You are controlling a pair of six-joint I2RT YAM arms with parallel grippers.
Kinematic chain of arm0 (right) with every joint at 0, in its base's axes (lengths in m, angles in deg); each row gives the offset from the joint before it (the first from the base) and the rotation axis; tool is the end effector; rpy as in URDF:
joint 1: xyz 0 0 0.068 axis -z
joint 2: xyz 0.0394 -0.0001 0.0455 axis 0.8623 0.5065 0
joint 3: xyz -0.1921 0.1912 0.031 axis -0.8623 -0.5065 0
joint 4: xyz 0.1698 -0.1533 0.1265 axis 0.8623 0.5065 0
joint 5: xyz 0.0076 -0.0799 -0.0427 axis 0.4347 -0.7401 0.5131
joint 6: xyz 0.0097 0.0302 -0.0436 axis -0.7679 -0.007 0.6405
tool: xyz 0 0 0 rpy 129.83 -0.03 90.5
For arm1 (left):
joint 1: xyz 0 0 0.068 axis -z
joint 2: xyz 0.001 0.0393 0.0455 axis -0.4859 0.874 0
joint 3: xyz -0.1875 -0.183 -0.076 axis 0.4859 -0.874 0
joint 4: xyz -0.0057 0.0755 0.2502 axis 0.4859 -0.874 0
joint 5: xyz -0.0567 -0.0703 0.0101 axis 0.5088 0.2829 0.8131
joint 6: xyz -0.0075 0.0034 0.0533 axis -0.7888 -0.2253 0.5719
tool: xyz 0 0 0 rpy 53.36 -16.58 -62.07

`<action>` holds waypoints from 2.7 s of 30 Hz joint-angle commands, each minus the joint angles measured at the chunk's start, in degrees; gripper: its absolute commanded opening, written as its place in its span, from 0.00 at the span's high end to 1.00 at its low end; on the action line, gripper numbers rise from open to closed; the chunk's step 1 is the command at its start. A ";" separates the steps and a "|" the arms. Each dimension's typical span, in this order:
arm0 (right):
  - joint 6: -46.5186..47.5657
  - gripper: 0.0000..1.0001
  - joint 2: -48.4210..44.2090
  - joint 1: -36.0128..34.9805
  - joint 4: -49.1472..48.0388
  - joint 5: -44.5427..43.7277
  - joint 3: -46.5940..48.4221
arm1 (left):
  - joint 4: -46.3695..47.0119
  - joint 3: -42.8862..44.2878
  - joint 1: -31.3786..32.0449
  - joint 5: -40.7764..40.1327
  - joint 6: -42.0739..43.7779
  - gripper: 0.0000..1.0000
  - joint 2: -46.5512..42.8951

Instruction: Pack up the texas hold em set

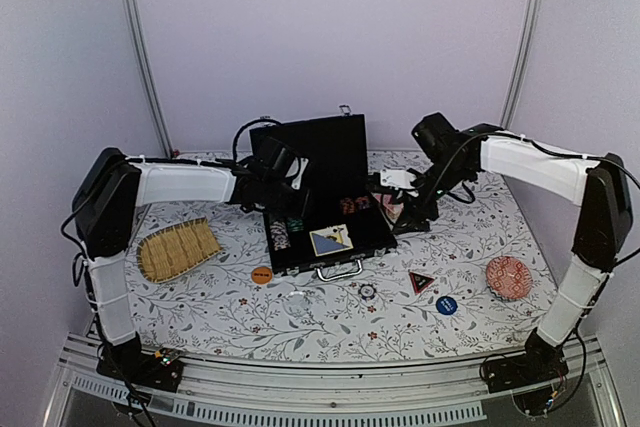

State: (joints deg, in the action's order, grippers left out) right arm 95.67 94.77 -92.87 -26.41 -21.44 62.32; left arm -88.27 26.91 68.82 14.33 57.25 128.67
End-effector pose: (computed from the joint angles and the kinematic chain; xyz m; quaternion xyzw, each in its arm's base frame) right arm 0.3024 0.2133 0.2644 -0.6893 0.6712 0.1318 0.2388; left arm 0.3319 -0.2791 0.1981 0.1705 0.9098 -0.2131 0.3128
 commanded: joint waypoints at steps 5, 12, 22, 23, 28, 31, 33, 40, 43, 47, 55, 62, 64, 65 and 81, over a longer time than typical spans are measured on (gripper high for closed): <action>-14.80 0.22 -16.91 13.91 -18.52 7.25 -26.84 | -4.40 10.51 1.35 2.81 3.19 1.00 12.37; -17.67 0.23 -20.48 18.05 -23.53 9.01 -34.18 | -7.02 11.60 5.19 2.92 3.51 1.00 15.44; -17.85 0.23 -16.04 18.18 -22.54 11.18 -31.80 | -7.66 10.37 8.47 -6.31 2.42 1.00 16.13; -17.92 0.22 -15.82 18.18 -22.42 11.24 -31.65 | -7.68 10.67 8.50 -7.01 2.70 1.00 15.60; -19.28 0.22 -14.79 18.15 -22.73 8.96 -29.99 | -9.26 13.42 8.49 -9.63 4.27 1.00 12.24; -21.68 0.20 -11.69 18.10 -23.35 5.57 -26.86 | -9.16 13.10 8.54 -10.35 4.47 0.98 9.45; -23.05 0.16 -8.37 18.14 -22.16 4.05 -23.46 | -8.60 12.14 8.60 -10.15 4.15 0.81 7.40; -26.71 0.01 5.94 18.18 -17.32 1.67 -7.42 | -5.64 6.47 9.38 -8.46 1.38 0.56 1.31; -28.91 0.01 12.50 18.09 -15.73 0.80 -0.75 | -4.94 3.88 9.57 -7.46 0.67 0.49 -2.25; -30.45 0.01 19.82 17.90 -14.60 0.29 6.42 | -3.48 0.76 9.63 -6.67 -0.32 0.45 -4.40; -30.72 0.01 28.11 15.78 -12.48 -0.21 14.57 | -2.81 -1.48 9.65 -6.38 -1.00 0.43 -4.65; -32.18 0.01 32.50 13.87 -11.10 -3.80 19.66 | -2.50 -2.16 9.67 -5.88 -1.46 0.44 -4.85; -32.71 0.01 35.35 13.58 -10.54 -4.61 20.69 | -2.58 -2.25 9.68 -5.81 -1.54 0.44 -4.89; -33.03 0.01 36.14 13.53 -10.32 -4.90 21.02 | -2.53 -2.32 9.65 -5.80 -1.54 0.44 -4.89; -33.61 0.32 24.35 15.77 -11.53 -6.36 10.08 | -2.71 -2.24 9.65 -5.41 -0.92 0.45 -5.18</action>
State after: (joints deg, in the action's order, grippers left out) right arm 62.12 124.35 -78.82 -40.73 -27.87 77.01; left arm -91.90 25.01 77.85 8.54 56.00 125.06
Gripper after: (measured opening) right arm 0.694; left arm 0.551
